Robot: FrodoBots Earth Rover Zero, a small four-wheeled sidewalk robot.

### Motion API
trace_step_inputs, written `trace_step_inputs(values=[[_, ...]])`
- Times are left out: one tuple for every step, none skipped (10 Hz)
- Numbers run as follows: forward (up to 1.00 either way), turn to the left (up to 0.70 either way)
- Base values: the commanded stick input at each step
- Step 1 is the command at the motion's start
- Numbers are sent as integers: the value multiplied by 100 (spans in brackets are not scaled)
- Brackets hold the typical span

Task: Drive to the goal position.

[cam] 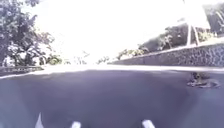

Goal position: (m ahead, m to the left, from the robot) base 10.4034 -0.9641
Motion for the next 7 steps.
trace_step_inputs(values=[[70, 0], [70, 0], [70, 0], [70, 0], [70, 0], [70, 0], [70, 0]])
